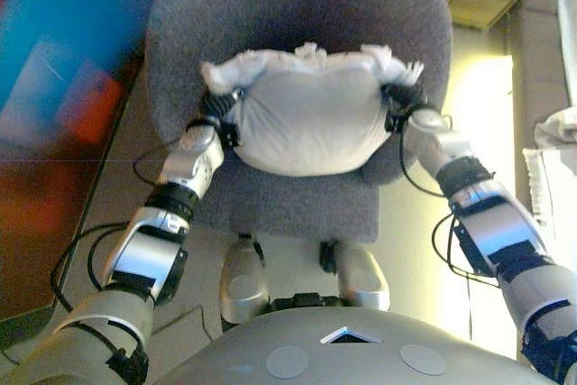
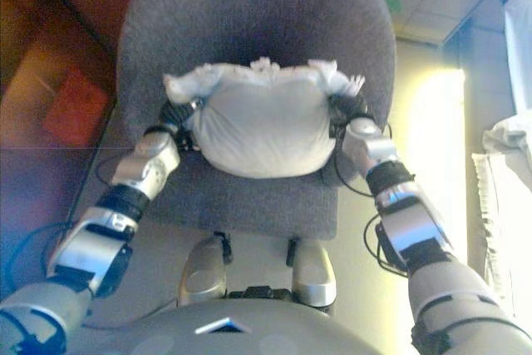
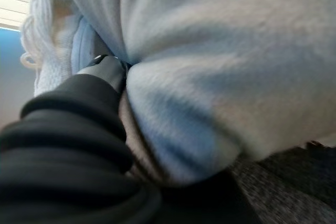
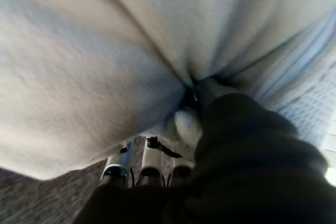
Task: Pick up the cushion and take it to the sofa
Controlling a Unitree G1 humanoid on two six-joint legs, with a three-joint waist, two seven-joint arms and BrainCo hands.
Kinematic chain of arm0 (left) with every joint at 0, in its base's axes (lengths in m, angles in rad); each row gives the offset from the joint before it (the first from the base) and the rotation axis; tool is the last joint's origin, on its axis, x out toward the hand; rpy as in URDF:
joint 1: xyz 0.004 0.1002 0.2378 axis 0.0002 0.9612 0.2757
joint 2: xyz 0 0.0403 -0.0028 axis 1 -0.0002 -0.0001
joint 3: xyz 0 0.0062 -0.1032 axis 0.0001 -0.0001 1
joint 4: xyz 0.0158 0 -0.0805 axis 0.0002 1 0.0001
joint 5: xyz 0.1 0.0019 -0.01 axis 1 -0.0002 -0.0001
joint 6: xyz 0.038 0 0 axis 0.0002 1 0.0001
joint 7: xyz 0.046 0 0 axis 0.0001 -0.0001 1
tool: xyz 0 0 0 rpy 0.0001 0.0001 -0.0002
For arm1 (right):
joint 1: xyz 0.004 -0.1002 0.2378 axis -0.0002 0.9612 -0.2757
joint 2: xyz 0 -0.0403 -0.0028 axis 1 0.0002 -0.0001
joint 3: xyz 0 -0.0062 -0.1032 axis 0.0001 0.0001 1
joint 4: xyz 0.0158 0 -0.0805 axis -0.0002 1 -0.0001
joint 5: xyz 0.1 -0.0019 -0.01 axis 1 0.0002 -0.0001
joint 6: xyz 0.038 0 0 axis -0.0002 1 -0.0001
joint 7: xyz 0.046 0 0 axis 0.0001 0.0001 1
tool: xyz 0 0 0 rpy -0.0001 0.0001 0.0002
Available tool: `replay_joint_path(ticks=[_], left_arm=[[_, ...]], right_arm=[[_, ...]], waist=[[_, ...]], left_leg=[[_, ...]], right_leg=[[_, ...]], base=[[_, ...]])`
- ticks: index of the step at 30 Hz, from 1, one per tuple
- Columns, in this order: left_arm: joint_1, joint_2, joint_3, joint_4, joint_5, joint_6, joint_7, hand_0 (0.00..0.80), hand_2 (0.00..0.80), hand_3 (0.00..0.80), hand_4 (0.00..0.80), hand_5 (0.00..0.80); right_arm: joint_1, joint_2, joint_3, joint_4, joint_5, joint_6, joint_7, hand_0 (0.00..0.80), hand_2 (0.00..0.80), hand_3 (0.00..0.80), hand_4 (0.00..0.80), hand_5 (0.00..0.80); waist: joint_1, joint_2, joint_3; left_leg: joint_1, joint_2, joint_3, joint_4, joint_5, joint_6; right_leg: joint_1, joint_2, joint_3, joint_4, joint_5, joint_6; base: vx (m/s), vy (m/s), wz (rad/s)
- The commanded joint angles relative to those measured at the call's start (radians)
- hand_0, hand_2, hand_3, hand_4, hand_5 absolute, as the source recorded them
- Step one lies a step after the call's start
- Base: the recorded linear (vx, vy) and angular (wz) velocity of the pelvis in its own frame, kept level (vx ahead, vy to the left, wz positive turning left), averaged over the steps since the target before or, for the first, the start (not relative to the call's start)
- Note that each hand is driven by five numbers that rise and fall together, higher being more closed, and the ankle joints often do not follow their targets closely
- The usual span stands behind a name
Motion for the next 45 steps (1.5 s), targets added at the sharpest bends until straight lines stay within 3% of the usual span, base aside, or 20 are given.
replay_joint_path(ticks=[1, 6, 13, 20, 29, 30, 31, 32, 33, 45], left_arm=[[-0.114, 0.006, -0.08, -0.026, -0.038, -0.092, 0.037, 0.8, 0.8, 0.8, 0.8, 0.8], [-0.148, 0.008, -0.06, -0.042, -0.045, -0.105, 0.063, 0.8, 0.8, 0.8, 0.8, 0.8], [-0.239, 0.02, -0.054, -0.044, -0.043, -0.1, 0.091, 0.8, 0.8, 0.8, 0.8, 0.8], [-0.267, 0.016, -0.042, -0.068, -0.074, -0.118, 0.126, 0.8, 0.8, 0.8, 0.8, 0.8], [-0.247, 0.017, -0.054, -0.078, -0.021, -0.099, 0.146, 0.8, 0.8, 0.8, 0.8, 0.8], [-0.247, 0.019, -0.059, -0.077, -0.017, -0.094, 0.139, 0.8, 0.8, 0.8, 0.8, 0.8], [-0.248, 0.022, -0.064, -0.08, -0.019, -0.079, 0.132, 0.8, 0.8, 0.8, 0.8, 0.8], [-0.252, 0.027, -0.067, -0.078, -0.026, -0.074, 0.121, 0.505, 0.505, 0.505, 0.505, 0.505], [-0.256, 0.025, -0.07, -0.079, -0.025, -0.072, 0.121, 0.0, 0.0, 0.0, 0.0, 0.0], [-0.211, 0.026, -0.031, -0.122, -0.07, -0.127, 0.171, 0.0, 0.0, 0.0, 0.0, 0.0]], right_arm=[[-0.122, -0.001, -0.008, -0.042, 0.056, -0.103, 0.039, 0.8, 0.8, 0.8, 0.8, 0.8], [-0.132, -0.004, -0.005, -0.074, 0.044, -0.115, 0.051, 0.8, 0.8, 0.8, 0.8, 0.8], [-0.216, -0.034, -0.013, -0.072, 0.048, -0.117, 0.06, 0.8, 0.8, 0.8, 0.8, 0.8], [-0.276, -0.075, -0.005, -0.046, 0.028, -0.137, 0.071, 0.8, 0.8, 0.8, 0.8, 0.8], [-0.329, -0.107, 0.006, -0.009, 0.062, -0.093, 0.053, 0.8, 0.8, 0.8, 0.8, 0.8], [-0.334, -0.105, 0.008, 0.002, 0.076, -0.084, 0.046, 0.596, 0.596, 0.596, 0.596, 0.596], [-0.334, -0.101, 0.006, 0.016, 0.084, -0.069, 0.044, 0.0, 0.0, 0.0, 0.0, 0.0], [-0.332, -0.097, 0.0, 0.034, 0.076, -0.065, 0.045, 0.0, 0.0, 0.0, 0.0, 0.0], [-0.331, -0.091, 0.002, 0.053, 0.078, -0.071, 0.051, 0.0, 0.0, 0.0, 0.0, 0.0], [-0.306, -0.084, -0.006, 0.065, 0.052, -0.073, 0.012, 0.0, 0.0, 0.0, 0.0, 0.0]], waist=[[0.035, -0.014, -0.007], [0.034, -0.01, 0.038], [0.036, -0.016, 0.086], [0.058, -0.05, 0.091], [0.093, -0.108, 0.066], [0.096, -0.111, 0.064], [0.1, -0.114, 0.062], [0.103, -0.115, 0.062], [0.106, -0.115, 0.063], [0.123, -0.116, 0.042]], left_leg=[[-0.027, 0.094, -0.095, 0.127, -0.06, -0.115], [-0.078, 0.085, -0.127, 0.172, -0.074, -0.122], [-0.128, 0.071, -0.145, 0.138, -0.032, -0.14], [-0.131, 0.076, -0.166, 0.1, -0.003, -0.153], [-0.122, 0.081, -0.189, 0.077, 0.005, -0.152], [-0.122, 0.081, -0.19, 0.075, 0.007, -0.151], [-0.12, 0.081, -0.191, 0.071, 0.008, -0.149], [-0.117, 0.081, -0.191, 0.068, 0.009, -0.148], [-0.116, 0.081, -0.191, 0.069, 0.009, -0.149], [-0.05, 0.079, -0.173, 0.007, 0.028, -0.152]], right_leg=[[-0.041, -0.144, 0.124, 0.081, 0.007, 0.147], [-0.103, -0.152, 0.132, 0.153, -0.012, 0.141], [-0.155, -0.147, 0.132, 0.145, 0.004, 0.152], [-0.132, -0.131, 0.102, 0.099, 0.012, 0.152], [-0.081, -0.106, 0.071, 0.051, 0.012, 0.147], [-0.077, -0.104, 0.071, 0.047, 0.013, 0.147], [-0.073, -0.102, 0.07, 0.043, 0.013, 0.147], [-0.069, -0.102, 0.068, 0.04, 0.013, 0.147], [-0.064, -0.102, 0.065, 0.037, 0.014, 0.146], [0.017, -0.105, 0.041, -0.034, 0.021, 0.157]], base=[[-0.053, 0.031, -0.15], [-0.004, 0.019, -0.07], [-0.055, -0.017, 0.08], [0.049, -0.062, 0.06], [0.096, -0.081, 0.1], [0.068, -0.061, 0.1], [0.06, -0.047, 0.07], [0.061, -0.036, 0.1], [0.048, -0.021, 0.1], [0.021, 0.002, 0.04]])
